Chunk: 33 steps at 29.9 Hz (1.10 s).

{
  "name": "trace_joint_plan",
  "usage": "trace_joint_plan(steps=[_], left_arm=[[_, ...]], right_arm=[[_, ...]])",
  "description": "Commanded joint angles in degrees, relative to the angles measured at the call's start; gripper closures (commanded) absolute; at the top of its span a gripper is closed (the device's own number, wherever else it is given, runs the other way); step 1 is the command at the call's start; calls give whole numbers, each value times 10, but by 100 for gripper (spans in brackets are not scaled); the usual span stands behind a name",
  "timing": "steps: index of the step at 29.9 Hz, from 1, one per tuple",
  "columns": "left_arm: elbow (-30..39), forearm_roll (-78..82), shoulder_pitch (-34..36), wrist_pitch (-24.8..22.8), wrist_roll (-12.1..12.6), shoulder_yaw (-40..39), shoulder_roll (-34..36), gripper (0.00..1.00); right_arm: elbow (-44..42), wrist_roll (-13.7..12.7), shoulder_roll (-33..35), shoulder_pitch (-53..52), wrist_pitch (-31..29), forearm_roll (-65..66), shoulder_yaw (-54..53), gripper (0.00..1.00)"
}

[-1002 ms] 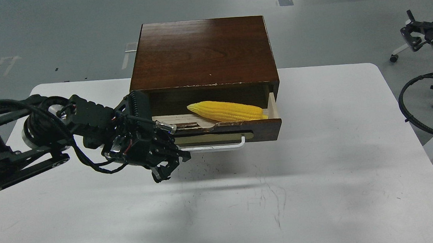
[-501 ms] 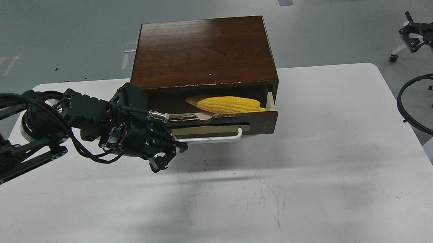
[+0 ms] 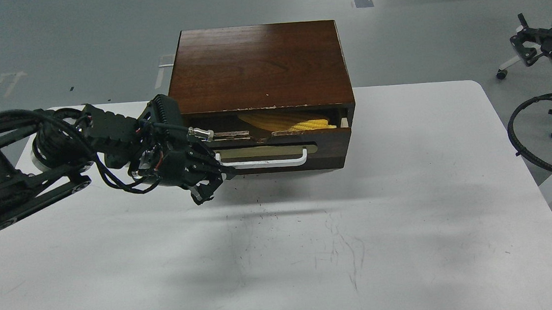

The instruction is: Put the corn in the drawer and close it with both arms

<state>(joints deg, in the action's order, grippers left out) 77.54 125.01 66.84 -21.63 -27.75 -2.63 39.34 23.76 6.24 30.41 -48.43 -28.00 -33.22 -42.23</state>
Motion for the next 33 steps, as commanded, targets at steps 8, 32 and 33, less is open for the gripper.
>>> trace_joint_plan(steps=[8, 32, 33], left_arm=[[-44, -16, 1, 19, -1, 1, -14, 100], [-98, -53, 9, 26, -2, 1, -34, 100], [-96, -54, 9, 27, -2, 0, -34, 100]], right_arm=[[-6, -1, 2, -1, 0, 0, 1, 0], [-6, 0, 2, 2, 0, 0, 2, 0], [-6, 0, 2, 1, 0, 0, 2, 0]])
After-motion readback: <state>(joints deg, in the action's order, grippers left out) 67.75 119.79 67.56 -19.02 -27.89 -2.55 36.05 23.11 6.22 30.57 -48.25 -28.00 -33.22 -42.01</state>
